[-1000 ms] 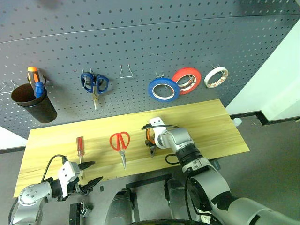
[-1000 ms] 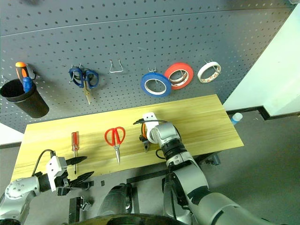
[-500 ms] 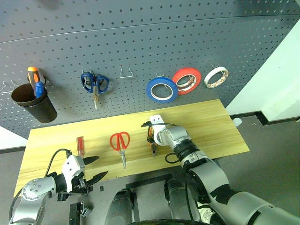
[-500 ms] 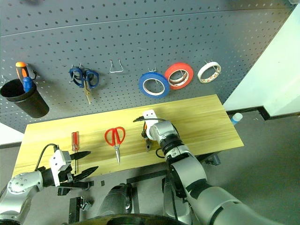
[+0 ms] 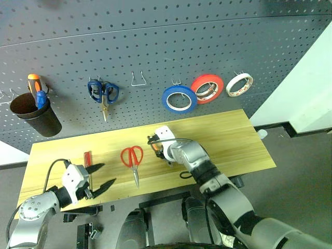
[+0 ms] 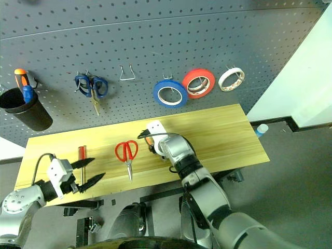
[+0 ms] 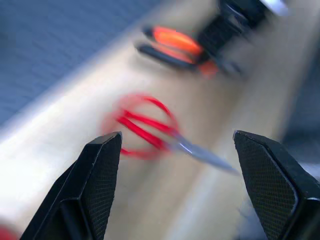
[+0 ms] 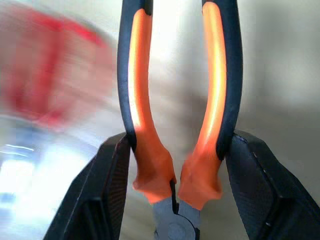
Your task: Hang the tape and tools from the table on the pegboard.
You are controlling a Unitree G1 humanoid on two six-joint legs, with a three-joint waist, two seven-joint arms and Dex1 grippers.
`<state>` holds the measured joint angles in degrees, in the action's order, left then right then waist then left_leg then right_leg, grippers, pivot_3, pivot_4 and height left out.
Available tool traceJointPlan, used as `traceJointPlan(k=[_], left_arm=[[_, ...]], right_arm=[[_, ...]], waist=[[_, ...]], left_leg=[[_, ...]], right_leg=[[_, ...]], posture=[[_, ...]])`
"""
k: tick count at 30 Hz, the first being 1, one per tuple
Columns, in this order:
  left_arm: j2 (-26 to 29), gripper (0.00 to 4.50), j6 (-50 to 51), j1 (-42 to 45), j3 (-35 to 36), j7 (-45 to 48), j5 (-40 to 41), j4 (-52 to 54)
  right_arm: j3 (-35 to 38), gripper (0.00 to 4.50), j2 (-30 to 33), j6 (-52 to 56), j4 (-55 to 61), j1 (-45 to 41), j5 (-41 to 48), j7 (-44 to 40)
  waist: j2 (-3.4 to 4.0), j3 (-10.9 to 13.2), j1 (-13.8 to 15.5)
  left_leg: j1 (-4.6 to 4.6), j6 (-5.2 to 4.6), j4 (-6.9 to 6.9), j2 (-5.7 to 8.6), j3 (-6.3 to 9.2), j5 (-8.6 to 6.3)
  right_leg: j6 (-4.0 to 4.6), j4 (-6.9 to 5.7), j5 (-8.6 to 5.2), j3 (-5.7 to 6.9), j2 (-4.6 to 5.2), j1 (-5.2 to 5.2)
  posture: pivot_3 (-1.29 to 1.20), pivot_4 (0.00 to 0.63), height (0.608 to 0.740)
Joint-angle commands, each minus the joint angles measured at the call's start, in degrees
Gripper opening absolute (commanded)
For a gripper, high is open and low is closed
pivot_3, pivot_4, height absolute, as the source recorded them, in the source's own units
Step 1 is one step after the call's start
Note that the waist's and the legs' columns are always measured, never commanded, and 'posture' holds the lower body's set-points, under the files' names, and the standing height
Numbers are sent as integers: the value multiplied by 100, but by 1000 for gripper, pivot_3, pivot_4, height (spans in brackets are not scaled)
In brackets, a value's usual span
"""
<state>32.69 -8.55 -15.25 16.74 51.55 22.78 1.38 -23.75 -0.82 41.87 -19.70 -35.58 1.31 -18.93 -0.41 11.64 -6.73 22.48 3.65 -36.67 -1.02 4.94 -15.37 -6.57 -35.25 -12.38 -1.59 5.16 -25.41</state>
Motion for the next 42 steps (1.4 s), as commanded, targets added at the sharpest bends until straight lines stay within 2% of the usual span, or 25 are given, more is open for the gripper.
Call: traceJointPlan(k=[1, 5, 10, 17, 24, 30, 42], left_arm=[[-309, 3735, -283, 88, 568, -452, 476, 552], [-641, 3735, -499, 364, 867, -794, 753, 751], [-820, 3735, -760, 871, 938, -1143, 669, 725], [-982, 3735, -1138, 1157, 769, -1246, 450, 431], [-1016, 3735, -1387, 1055, 731, -1195, 331, 230], [-966, 3735, -1420, 928, 761, -1140, 409, 239], [-931, 3735, -1447, 852, 783, -894, 543, 62]], right_arm=[[-320, 2506, 541, -1451, 1700, 226, -8, -948], [-55, 2506, 818, -2393, 2553, 266, 257, -1468], [574, 2506, 695, -3168, 2750, -398, 638, -1685], [1379, 2506, 148, -4464, 877, -1852, 591, -1107], [1748, 2506, -242, -5589, -1056, -2664, 666, -1051], [1986, 2506, -422, -6301, -2222, -3070, 663, -994], [2081, 2506, -510, -6957, -3479, -3246, 405, -886]], waist=[[-6, 3, 36], [-13, 7, 91], [-16, 7, 132], [-19, 7, 118], [-18, 8, 123], [-17, 9, 130], [-13, 13, 133]], left_leg=[[2, 1, 0, 0, -1, 0], [-5, 1, 4, -1, -2, 0], [-10, 3, -4, -6, 0, 1], [-9, 3, -22, -7, -1, 1], [-5, 3, -15, -7, -4, 1], [-5, 2, -6, -7, -2, 1], [-6, 2, -3, -7, -2, 1]], right_leg=[[-12, 6, 5, 0, 1, 2], [-15, 5, 6, 0, -3, 2], [9, 2, 2, 1, -12, 9], [41, 0, 21, 1, -15, 15], [33, 4, 25, 0, -14, 11], [25, 4, 30, 0, -14, 8], [40, 3, 21, 0, -14, 7]], posture=[[-42, 187, 730], [-36, 185, 730], [-41, 177, 730], [-48, 169, 730], [-19, 169, 730], [-2, 179, 730], [-5, 190, 730]])
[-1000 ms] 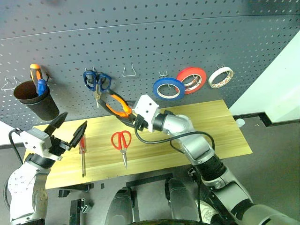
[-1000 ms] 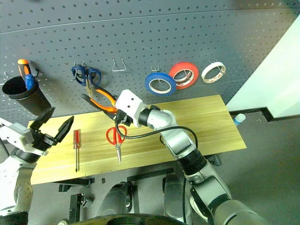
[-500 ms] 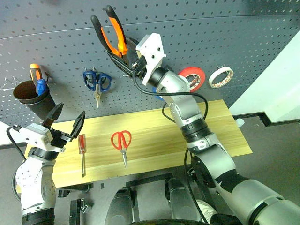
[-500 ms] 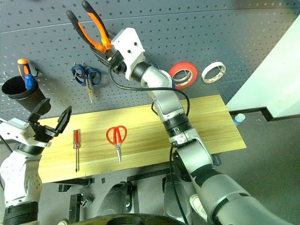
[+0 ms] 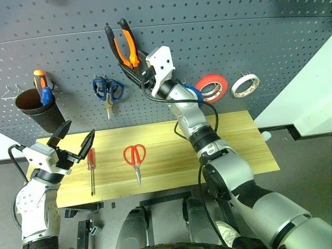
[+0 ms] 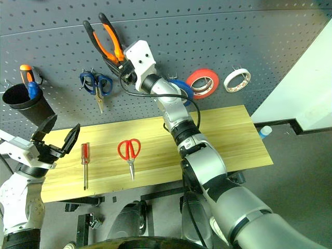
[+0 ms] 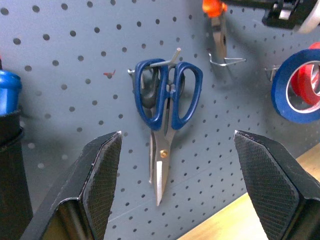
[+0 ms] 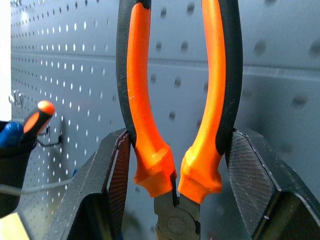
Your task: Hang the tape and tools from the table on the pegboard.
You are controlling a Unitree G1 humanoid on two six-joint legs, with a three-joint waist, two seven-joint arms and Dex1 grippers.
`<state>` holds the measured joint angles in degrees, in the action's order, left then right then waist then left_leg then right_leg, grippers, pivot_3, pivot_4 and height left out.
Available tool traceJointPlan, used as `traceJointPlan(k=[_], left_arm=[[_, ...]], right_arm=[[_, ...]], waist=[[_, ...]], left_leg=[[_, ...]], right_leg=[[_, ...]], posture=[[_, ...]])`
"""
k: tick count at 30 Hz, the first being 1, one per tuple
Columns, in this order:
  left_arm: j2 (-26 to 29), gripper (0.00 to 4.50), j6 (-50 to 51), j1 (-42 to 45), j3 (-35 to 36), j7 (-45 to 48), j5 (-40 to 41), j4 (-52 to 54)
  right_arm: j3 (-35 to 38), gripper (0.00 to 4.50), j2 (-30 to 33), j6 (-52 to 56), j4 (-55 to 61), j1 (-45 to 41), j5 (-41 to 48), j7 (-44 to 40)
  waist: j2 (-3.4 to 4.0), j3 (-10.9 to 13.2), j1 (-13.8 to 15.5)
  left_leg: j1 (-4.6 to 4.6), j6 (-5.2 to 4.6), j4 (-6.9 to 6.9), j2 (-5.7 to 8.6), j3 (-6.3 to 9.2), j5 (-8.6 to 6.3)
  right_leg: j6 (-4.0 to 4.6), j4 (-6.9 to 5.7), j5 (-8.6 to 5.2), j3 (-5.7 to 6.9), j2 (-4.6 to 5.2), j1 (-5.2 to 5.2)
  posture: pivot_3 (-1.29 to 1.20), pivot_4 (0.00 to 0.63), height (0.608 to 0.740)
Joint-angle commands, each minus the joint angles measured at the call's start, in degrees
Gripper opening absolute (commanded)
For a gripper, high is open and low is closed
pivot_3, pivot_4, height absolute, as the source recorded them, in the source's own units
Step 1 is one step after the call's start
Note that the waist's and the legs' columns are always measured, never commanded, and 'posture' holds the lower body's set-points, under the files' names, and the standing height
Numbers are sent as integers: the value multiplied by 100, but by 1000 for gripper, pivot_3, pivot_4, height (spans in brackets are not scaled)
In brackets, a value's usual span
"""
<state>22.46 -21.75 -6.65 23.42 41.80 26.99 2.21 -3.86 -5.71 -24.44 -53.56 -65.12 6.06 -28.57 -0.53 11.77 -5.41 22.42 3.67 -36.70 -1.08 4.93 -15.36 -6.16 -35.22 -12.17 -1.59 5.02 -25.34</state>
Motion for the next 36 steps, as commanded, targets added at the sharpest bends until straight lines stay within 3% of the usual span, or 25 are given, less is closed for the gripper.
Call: traceJointPlan(k=[1, 11, 17, 20, 26, 32, 36], left_arm=[[92, 3735, -133, -5, 119, 96, 127, -36], [82, 3735, -282, 27, 137, 311, 178, -324], [96, 3735, -378, 39, 144, 411, 209, -494], [126, 3735, -312, -33, 133, 424, 176, -497], [159, 3735, 558, -641, -65, -297, -361, 41], [-160, 3735, 1862, -972, -534, -1236, -613, 744], [-516, 3735, 3007, -692, -1010, -2287, -1150, 962]], right_arm=[[100, 2506, -16, -369, -144, -298, -78, 76], [138, 2506, 161, -608, -555, -305, -261, 175], [203, 4459, 222, -562, -447, -192, -195, -65], [93, 4459, 309, -772, -46, -22, -282, -196], [-660, 4459, 1151, -945, 2505, 1264, -393, -1428], [-747, 4459, 2227, 80, 4740, 2364, 238, -2184], [-750, 4459, 3165, 723, 5694, 3213, 698, -2916]], waist=[[0, 0, 0], [2, 3, -3], [2, 3, -7], [2, 3, -4], [2, 3, 11], [6, 10, 145], [4, 33, 223]], left_leg=[[0, 0, 0, 0, 1, 0], [-1, 0, 0, 0, 0, 0], [-3, 0, 0, 0, 0, 0], [-4, 0, -4, 0, 1, 1], [-4, -1, 0, 0, 2, 0], [-9, -1, 2, 0, 1, -1], [-14, 0, -21, 0, 3, -1]], right_leg=[[0, 0, 0, 0, 0, 0], [-1, -2, 0, 0, 0, 0], [-2, -4, 1, 0, 0, 1], [1, -12, 1, 0, 0, 1], [-23, -6, 5, -1, 1, 5], [-14, -6, -5, -1, 1, 4], [-5, -7, -13, 0, 2, 25]], posture=[[-5, 190, 730], [-11, 190, 730], [-12, 187, 730], [-10, 187, 730], [-5, 193, 730], [-5, 200, 730], [-15, 203, 730]])
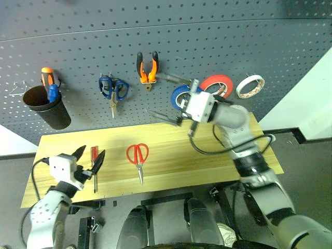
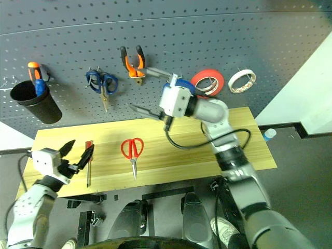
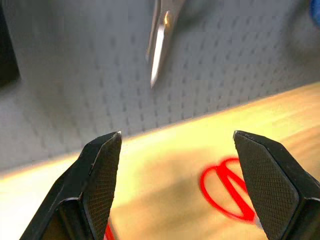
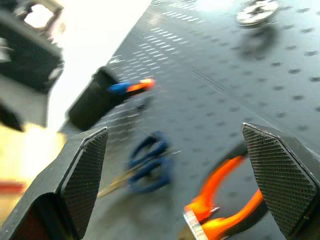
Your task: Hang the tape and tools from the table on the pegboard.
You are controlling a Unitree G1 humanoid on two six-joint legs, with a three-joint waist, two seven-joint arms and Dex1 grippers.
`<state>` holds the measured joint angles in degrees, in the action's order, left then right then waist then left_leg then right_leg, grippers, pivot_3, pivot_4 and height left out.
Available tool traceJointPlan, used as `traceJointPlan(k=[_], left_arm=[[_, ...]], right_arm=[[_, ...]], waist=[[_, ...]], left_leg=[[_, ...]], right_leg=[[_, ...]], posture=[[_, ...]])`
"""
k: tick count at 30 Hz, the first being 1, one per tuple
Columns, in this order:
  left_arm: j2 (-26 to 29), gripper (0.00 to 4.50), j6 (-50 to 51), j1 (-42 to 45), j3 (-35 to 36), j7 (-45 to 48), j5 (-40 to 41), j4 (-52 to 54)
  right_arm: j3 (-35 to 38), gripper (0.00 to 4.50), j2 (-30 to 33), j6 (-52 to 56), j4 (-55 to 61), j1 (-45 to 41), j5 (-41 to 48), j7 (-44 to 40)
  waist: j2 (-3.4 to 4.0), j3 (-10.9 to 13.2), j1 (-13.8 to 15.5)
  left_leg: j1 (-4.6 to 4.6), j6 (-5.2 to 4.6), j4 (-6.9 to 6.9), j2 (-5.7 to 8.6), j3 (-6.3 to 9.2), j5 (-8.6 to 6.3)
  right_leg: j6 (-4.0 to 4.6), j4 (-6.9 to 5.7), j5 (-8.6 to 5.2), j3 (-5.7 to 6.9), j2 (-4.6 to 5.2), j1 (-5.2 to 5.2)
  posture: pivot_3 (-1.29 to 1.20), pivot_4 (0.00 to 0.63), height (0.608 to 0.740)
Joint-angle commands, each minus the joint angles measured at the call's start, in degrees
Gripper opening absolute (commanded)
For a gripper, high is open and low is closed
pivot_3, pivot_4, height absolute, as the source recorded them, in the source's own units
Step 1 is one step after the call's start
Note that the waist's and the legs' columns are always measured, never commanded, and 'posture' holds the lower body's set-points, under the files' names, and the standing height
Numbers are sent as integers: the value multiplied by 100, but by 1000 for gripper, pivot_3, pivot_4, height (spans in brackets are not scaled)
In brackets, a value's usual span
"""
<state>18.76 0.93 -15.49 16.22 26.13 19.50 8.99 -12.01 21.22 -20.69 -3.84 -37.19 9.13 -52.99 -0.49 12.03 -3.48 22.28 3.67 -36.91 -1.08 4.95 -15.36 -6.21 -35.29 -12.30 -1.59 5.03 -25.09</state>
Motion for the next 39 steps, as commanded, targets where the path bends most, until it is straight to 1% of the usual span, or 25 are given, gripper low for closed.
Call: traceJointPlan(k=[1, 2, 4, 6, 9, 11, 14, 18, 22, 26, 30, 37, 38, 39], left_arm=[[-210, 3735, 1190, 308, -461, -1024, -615, 348], [-246, 3735, 1666, 420, -625, -1276, -802, 402], [-328, 4098, 2525, 663, -951, -1697, -1131, 505], [-457, 4485, 3356, 941, -1169, -1981, -1239, 643], [-769, 4485, 4467, 1411, -1396, -2249, -1204, 711], [-910, 4485, 5067, 1705, -1599, -2315, -1223, 666], [-1051, 4485, 5761, 2032, -1909, -2378, -1278, 588], [-1278, 4485, 6464, 2294, -1960, -2614, -1389, 334], [-1581, 4485, 6860, 2481, -1751, -2711, -1326, 8], [-1766, 4485, 6860, 2742, -1480, -2817, -1343, -460], [-1877, 4485, 6812, 2952, -1336, -2891, -1360, -751], [-1971, 4485, 6871, 3129, -1249, -3010, -1427, -1016], [-1976, 4083, 6890, 3139, -1234, -3022, -1427, -1026], [-1977, 3867, 6907, 3147, -1230, -3035, -1435, -1032]], right_arm=[[69, 4459, 703, 479, 892, 645, 500, -647], [84, 4459, 884, 550, 1010, 836, 569, -770], [125, 4500, 1200, 503, 1090, 1209, 570, -967], [175, 4500, 1432, 348, 1075, 1527, 494, -1081], [225, 4500, 1694, 177, 1022, 1925, 445, -1226], [199, 4500, 1810, -91, 882, 2099, 256, -1259], [184, 4500, 1829, -241, 763, 2251, 134, -1209], [150, 4500, 1788, -389, 645, 2295, 25, -1160], [126, 4500, 1791, -420, 551, 2329, 53, -1205], [62, 4500, 1951, -280, 505, 2565, 251, -1533], [91, 4500, 2116, 268, 641, 2915, 644, -1848], [263, 4500, 2062, 589, 589, 3006, 734, -1745], [280, 4500, 2043, 605, 593, 3002, 737, -1728], [300, 4500, 2020, 628, 599, 2999, 746, -1703]], waist=[[-9, 17, 51], [-19, 25, 68], [-31, 34, 87], [-37, 38, 80], [-46, 48, 88], [-50, 52, 80], [-57, 56, 77], [-68, 63, 70], [-74, 67, 91], [-76, 68, 112], [-77, 69, 103], [-79, 70, 90], [-79, 70, 89], [-79, 70, 89]], left_leg=[[0, 0, -10, 1, 1, 0], [-8, 1, -18, 1, 0, 0], [-10, 1, -23, 1, 0, -1], [-10, 1, -23, 2, 0, -1], [-9, 1, -15, 2, 1, -1], [-9, 1, -14, 2, 0, -1], [-10, 2, -17, 2, 0, 0], [-12, 2, -20, 3, 0, 0], [-10, 2, -20, 3, 0, 0], [-12, 3, -21, 5, 1, 0], [-21, 4, -22, 8, 1, 0], [-57, 6, -22, 8, 0, -1], [-60, 6, -22, 8, -1, -2], [-60, 6, -22, 8, -1, -2]], right_leg=[[-14, 4, -8, 0, 0, 7], [-15, 5, -9, 0, 1, 19], [-15, 8, -8, 0, 1, 24], [-15, 10, -8, 0, 0, 26], [-17, 12, -8, 0, -1, 24], [-19, 12, -6, 0, -1, 25], [-20, 12, -6, 0, -1, 25], [-19, 11, -7, 0, -1, 27], [-19, 13, -7, 0, 0, 27], [-19, 14, -6, 1, 0, 32], [-19, 18, -7, 1, 3, 43], [-20, 18, -9, 0, 3, 73], [-20, 19, -9, 0, 4, 76], [-21, 19, -9, 0, 4, 77]], posture=[[-21, 203, 730], [-24, 204, 730], [-32, 203, 730], [-33, 204, 730], [-40, 202, 730], [-55, 201, 730], [-61, 201, 730], [-62, 201, 730], [-56, 200, 730], [-56, 197, 730], [-59, 197, 730], [-70, 197, 730], [-70, 197, 730], [-70, 197, 730]])
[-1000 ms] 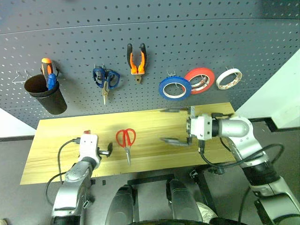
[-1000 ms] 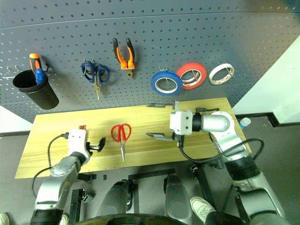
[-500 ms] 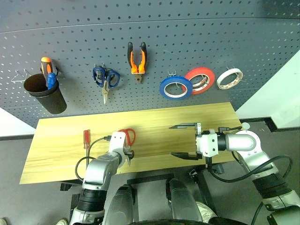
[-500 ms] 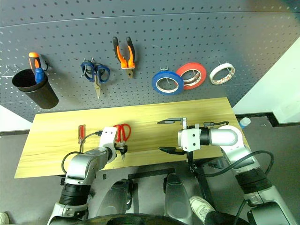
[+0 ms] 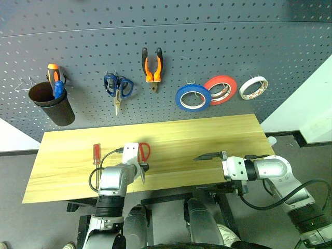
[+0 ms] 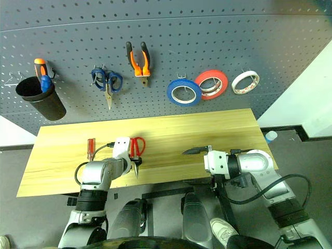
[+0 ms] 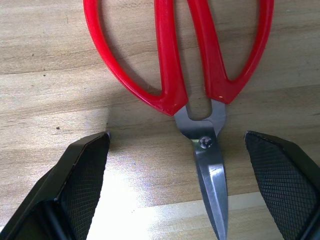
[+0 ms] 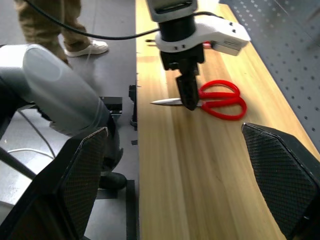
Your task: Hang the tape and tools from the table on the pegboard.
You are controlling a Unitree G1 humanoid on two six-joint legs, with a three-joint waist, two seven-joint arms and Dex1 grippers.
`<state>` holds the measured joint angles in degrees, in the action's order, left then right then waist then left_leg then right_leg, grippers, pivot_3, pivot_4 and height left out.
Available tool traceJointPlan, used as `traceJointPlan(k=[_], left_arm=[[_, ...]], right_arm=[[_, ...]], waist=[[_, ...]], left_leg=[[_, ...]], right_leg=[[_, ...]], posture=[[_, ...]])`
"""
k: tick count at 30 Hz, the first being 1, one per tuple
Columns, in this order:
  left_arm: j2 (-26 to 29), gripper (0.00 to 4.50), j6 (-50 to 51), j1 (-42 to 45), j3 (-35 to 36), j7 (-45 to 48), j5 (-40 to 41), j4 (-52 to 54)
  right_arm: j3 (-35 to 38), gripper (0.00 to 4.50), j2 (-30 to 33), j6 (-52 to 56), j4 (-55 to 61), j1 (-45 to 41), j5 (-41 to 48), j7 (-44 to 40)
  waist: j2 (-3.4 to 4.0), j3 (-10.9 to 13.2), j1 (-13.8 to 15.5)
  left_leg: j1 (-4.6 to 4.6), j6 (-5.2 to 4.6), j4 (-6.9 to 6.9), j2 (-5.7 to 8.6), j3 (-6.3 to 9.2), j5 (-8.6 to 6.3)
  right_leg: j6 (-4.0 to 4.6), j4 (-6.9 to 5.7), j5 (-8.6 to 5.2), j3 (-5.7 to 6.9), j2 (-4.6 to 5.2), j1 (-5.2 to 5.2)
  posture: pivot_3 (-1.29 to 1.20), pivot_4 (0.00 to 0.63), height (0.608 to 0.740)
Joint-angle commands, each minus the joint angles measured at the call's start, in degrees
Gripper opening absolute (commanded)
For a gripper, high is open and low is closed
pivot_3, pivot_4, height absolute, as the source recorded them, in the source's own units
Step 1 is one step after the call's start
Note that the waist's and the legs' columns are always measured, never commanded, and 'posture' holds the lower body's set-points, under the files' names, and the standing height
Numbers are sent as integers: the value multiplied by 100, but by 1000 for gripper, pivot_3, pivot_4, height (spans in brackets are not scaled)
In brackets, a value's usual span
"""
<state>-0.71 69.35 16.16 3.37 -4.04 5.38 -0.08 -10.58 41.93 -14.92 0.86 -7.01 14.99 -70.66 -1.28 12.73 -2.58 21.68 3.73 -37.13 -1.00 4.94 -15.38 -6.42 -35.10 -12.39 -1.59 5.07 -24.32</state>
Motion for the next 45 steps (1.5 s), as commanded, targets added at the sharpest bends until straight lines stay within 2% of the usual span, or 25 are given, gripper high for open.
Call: traceJointPlan(k=[1, 8, 11, 17, 21, 24, 26, 29, 32, 34, 40, 43, 45], left_arm=[[-31, 3552, 75, -12, 57, -25, -30, -129], [-37, 1105, 127, 25, 150, -105, -95, -192], [-39, 268, 127, 30, 183, -127, -106, -206], [54, 265, 101, 19, 246, -132, -124, -122], [458, 265, -499, -342, 133, 427, 67, 690], [1093, 265, -1559, -948, 136, 1228, 236, 1353], [1573, 265, -2644, -1468, 222, 1649, 157, 1486], [1957, 265, -4339, -2128, 447, 2289, 257, 1558], [1892, 265, -5571, -2446, 952, 2788, 806, 1611], [1747, 265, -5992, -2399, 1377, 2994, 1354, 1503], [1621, 265, -6828, -2045, 1918, 3654, 2444, 1537], [1725, 265, -6967, -1842, 1988, 3716, 2567, 1509], [1836, 265, -7109, -1632, 1978, 3579, 2314, 1319]], right_arm=[[174, 4500, -69, 71, 134, -20, 167, 78], [163, 4500, -140, 51, 119, -66, 105, 154], [153, 4500, -165, 43, 105, -95, 91, 179], [212, 4500, -286, 76, 97, -166, 164, 294], [389, 4500, -454, 128, 214, -269, 385, 485], [562, 4500, -597, 103, 481, -334, 537, 661], [702, 4500, -800, 175, 736, -460, 689, 960], [896, 4500, -1055, 780, 1182, -740, 1278, 1330], [1043, 4500, -1188, 1453, 1576, -1022, 1878, 1628], [1088, 4500, -1192, 1876, 1741, -1168, 2174, 1731], [1059, 4500, -1132, 2160, 1663, -1251, 2126, 1594], [1047, 4500, -1165, 2114, 1602, -1214, 2020, 1533], [1045, 4500, -1190, 2107, 1606, -1178, 1988, 1506]], waist=[[0, 0, 1], [0, 0, 3], [0, 0, -3], [0, -1, -11], [-2, 1, -47], [-3, 4, -75], [-4, 4, -90], [-1, 4, -87], [-1, 4, -1], [-1, 4, 50], [-1, 2, 144], [-1, 2, 153], [-1, 2, 159]], left_leg=[[0, 0, 1, 0, 0, 0], [0, 0, 2, 0, 0, 0], [-4, 0, 3, 0, -1, 0], [-8, 0, 3, 0, -1, 0], [-10, 0, 7, 0, -1, 0], [-3, 1, 14, -2, -1, 0], [-2, 2, 16, -2, -1, 1], [-3, 3, 13, -3, -3, 0], [4, 4, 7, -1, -9, 0], [19, 4, 3, -1, -8, 0], [58, 1, 0, 1, -8, 1], [60, 1, -1, 1, -9, 1], [59, 0, -4, 1, -8, 2]], right_leg=[[0, 0, 0, 0, 0, 0], [-2, 1, 0, 0, 0, 0], [-2, 0, 0, 0, 0, 2], [-2, 0, 0, 0, 0, 7], [-2, -1, 0, -1, -1, 6], [1, -1, 1, -1, -1, -4], [3, -1, 1, -1, 0, -5], [6, 0, 1, -4, 3, -6], [9, 6, 2, -4, 12, -6], [9, 10, 2, -1, 15, -14], [30, 16, 17, 6, 15, -40], [29, 15, 18, 6, 14, -41], [29, 12, 19, 6, 12, -41]], posture=[[-70, 197, 730], [-71, 194, 730], [-69, 192, 730], [-70, 189, 730], [-78, 184, 730], [-77, 179, 730], [-74, 178, 730], [-66, 177, 730], [-53, 174, 730], [-51, 172, 730], [-45, 165, 730], [-46, 163, 730], [-46, 161, 730]])
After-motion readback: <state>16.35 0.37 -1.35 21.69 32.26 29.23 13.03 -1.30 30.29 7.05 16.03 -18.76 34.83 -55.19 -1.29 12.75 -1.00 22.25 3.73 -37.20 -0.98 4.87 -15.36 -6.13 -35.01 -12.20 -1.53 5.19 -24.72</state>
